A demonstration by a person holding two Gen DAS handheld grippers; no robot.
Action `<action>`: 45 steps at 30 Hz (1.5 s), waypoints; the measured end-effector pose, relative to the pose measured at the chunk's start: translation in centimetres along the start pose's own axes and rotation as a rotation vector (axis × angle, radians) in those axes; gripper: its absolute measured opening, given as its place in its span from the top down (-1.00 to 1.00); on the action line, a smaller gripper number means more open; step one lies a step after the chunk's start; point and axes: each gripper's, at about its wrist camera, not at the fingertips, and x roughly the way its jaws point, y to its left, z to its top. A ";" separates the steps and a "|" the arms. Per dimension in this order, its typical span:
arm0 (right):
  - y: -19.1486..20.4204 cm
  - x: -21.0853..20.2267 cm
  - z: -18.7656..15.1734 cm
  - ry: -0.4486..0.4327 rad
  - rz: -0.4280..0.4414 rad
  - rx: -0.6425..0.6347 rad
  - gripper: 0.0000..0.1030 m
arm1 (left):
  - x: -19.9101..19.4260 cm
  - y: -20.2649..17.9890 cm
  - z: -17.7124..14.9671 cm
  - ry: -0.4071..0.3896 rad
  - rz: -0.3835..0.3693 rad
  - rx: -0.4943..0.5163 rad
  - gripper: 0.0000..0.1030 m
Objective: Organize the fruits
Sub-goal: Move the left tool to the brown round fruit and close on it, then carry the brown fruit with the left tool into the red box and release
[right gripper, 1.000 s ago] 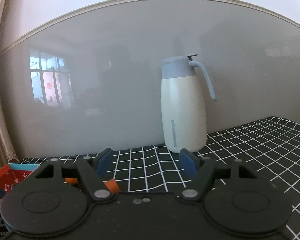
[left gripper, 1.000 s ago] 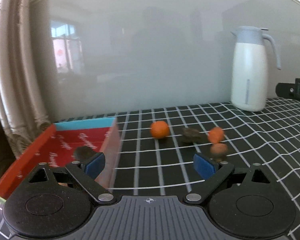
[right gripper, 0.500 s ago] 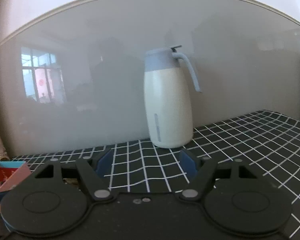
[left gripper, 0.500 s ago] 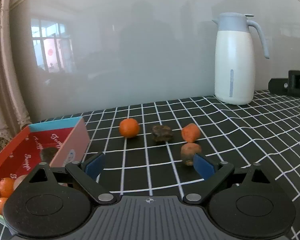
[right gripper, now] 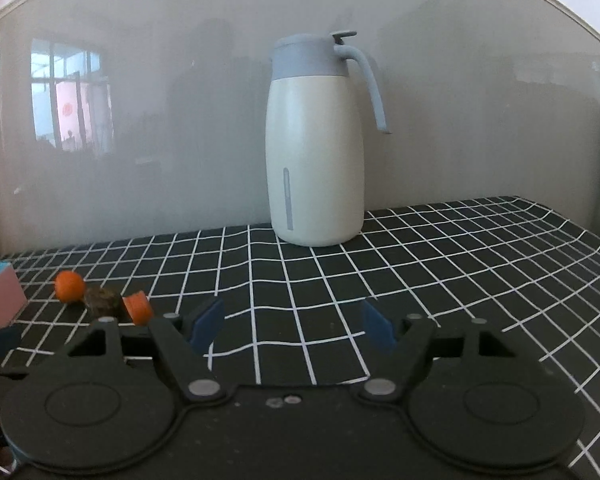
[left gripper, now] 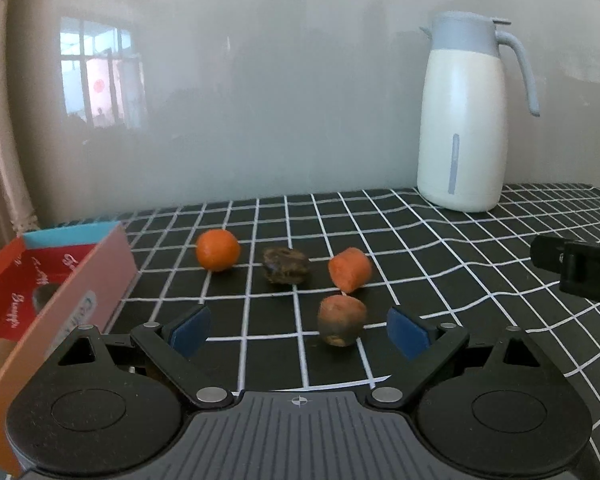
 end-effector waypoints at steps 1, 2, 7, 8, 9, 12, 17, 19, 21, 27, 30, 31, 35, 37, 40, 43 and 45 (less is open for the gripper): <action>-0.1 0.1 0.0 0.002 -0.001 -0.007 -0.45 | 0.2 -0.2 0.0 0.003 -0.003 -0.003 -0.83; -0.1 0.1 -0.1 0.005 -0.003 -0.014 -0.45 | 0.2 -0.3 0.0 0.000 -0.006 -0.005 -0.83; -0.3 0.8 -0.4 0.034 -0.009 -0.038 -0.45 | 1.0 -0.9 0.2 0.004 -0.009 -0.013 -0.83; -0.4 0.8 -0.4 0.036 -0.009 -0.040 -0.45 | 1.1 -1.1 0.2 0.003 -0.008 -0.012 -0.83; -0.4 0.8 -0.4 0.036 -0.009 -0.042 -0.46 | 1.1 -1.2 0.2 0.002 -0.008 -0.011 -0.83; -0.6 0.8 -0.5 0.037 -0.009 -0.051 -0.48 | 1.4 -1.6 0.3 0.001 -0.005 0.000 -0.83; -0.8 0.7 -0.4 0.041 -0.006 -0.054 -0.52 | 1.6 -2.2 0.3 0.009 0.001 0.013 -0.83; -0.8 0.8 -0.4 0.041 -0.006 -0.055 -0.53 | 1.7 -2.2 0.3 0.012 -0.001 0.013 -0.83; -0.8 0.8 -0.4 0.041 -0.003 -0.058 -0.54 | 1.8 -2.1 0.4 0.018 0.002 0.010 -0.83; -0.8 0.7 -0.6 0.041 -0.004 -0.069 -0.55 | 2.7 -2.2 0.5 0.052 0.009 0.015 -0.82; -0.8 0.8 -0.7 0.045 -0.006 -0.074 -0.56 | 3.3 -2.1 0.6 0.073 0.011 0.013 -0.55; -0.9 0.9 -0.7 0.047 -0.007 -0.075 -0.56 | 3.5 -2.1 0.6 0.088 0.008 0.014 -0.37; -1.0 1.0 -0.7 0.049 -0.007 -0.076 -0.56 | 4.0 -2.2 0.6 0.106 -0.027 0.019 0.38; -0.9 0.9 -0.6 0.045 -0.004 -0.076 -0.56 | 3.8 -2.2 0.5 0.096 -0.040 0.015 0.38; -0.8 0.8 -0.6 0.045 0.002 -0.078 -0.57 | 2.9 -2.0 0.3 0.061 -0.025 0.024 0.38; -0.5 0.6 -0.7 0.046 0.012 -0.079 -0.57 | 1.8 -1.6 -0.1 0.053 -0.020 0.029 0.38; -0.1 0.2 -0.7 0.042 0.024 -0.077 -0.57 | 1.0 -1.0 -0.3 0.048 -0.013 0.025 0.38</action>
